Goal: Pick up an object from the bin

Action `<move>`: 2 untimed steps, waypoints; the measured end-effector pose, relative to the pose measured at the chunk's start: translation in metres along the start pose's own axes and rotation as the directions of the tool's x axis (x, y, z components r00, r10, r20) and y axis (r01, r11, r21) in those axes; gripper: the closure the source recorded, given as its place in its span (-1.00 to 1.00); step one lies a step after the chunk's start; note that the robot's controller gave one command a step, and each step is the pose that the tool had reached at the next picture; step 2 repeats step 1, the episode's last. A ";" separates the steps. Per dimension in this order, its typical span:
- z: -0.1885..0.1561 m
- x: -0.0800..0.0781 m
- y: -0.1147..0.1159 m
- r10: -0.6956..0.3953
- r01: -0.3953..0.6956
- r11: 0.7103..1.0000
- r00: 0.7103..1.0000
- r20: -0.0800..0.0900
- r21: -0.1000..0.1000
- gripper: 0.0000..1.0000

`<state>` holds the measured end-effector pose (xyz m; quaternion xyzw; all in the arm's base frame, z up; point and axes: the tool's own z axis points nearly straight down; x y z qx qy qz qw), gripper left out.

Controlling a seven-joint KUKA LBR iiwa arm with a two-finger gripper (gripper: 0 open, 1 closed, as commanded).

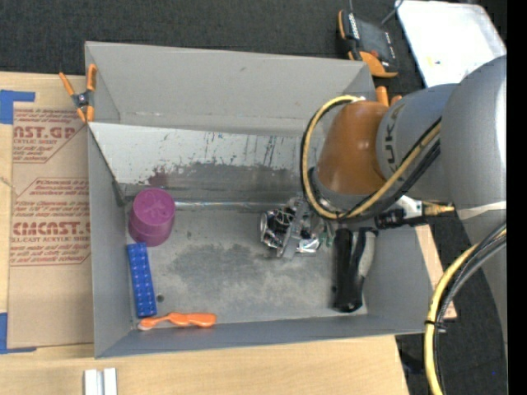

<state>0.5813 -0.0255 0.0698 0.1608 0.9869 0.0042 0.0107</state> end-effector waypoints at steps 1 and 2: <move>0.000 0.001 0.004 0.014 -0.014 1.000 1.000 -0.003 0.000 1.00; 0.000 0.001 0.004 0.014 -0.014 1.000 1.000 -0.003 0.000 1.00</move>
Offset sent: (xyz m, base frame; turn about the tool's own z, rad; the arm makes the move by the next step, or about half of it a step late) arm 0.0042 -0.0364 0.0002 0.0645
